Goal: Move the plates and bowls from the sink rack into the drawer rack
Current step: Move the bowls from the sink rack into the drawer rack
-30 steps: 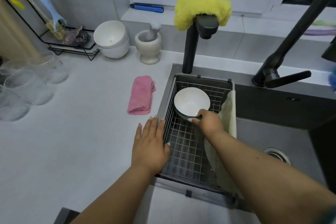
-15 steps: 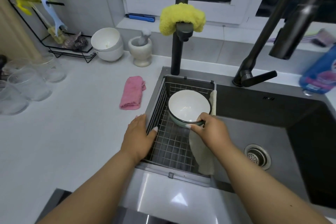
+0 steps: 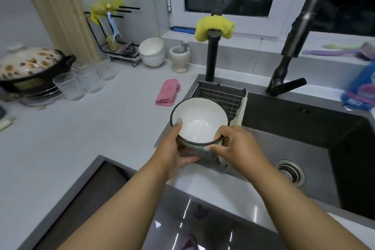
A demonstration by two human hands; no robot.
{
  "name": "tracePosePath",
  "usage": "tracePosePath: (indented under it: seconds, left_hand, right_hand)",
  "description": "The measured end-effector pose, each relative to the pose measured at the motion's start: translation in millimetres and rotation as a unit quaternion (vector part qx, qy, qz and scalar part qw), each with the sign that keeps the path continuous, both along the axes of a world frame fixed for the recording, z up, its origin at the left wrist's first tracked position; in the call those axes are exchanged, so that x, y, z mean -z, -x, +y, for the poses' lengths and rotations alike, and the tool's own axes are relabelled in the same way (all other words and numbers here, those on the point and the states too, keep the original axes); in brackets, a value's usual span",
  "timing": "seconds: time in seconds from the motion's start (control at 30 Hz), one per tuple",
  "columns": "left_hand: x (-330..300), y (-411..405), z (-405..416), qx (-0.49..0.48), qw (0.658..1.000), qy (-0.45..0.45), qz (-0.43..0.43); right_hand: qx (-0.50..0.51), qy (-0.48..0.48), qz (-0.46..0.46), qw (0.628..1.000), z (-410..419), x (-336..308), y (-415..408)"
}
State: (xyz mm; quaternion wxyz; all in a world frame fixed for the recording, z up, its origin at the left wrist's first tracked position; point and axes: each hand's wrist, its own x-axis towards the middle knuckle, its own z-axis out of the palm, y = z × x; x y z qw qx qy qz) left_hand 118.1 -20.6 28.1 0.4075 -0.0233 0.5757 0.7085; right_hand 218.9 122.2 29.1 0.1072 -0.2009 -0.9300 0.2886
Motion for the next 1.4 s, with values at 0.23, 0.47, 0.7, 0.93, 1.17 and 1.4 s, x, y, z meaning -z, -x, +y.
tracePosePath:
  seconds: [0.23,0.47,0.7,0.93,1.17,1.4]
  left_hand:
    - [-10,-58,-50,-0.140,0.986,-0.072,-0.049]
    - [-16,-115,-121,-0.264,0.959,-0.049,-0.084]
    - [-25,-159,-207,-0.349,0.936,-0.028,-0.037]
    - [-23,-209,-286,-0.432,0.902,-0.011,-0.011]
    - [-9,-270,-370,-0.495,0.868,0.020,-0.013]
    - [15,-347,-485,-0.547,0.830,0.109,-0.010]
  right_hand:
    - [-0.075,0.084,0.021,0.993,-43,-23,-39]
    - [-0.106,0.375,-0.025,0.921,-97,-25,-50]
    - [-0.189,0.564,-0.113,0.796,-179,-38,-48]
    - [-0.245,0.581,-0.159,0.760,-269,-33,-61]
    - [-0.264,0.558,-0.180,0.766,-362,-19,-104]
    - [-0.265,0.535,-0.210,0.774,-448,-12,-156]
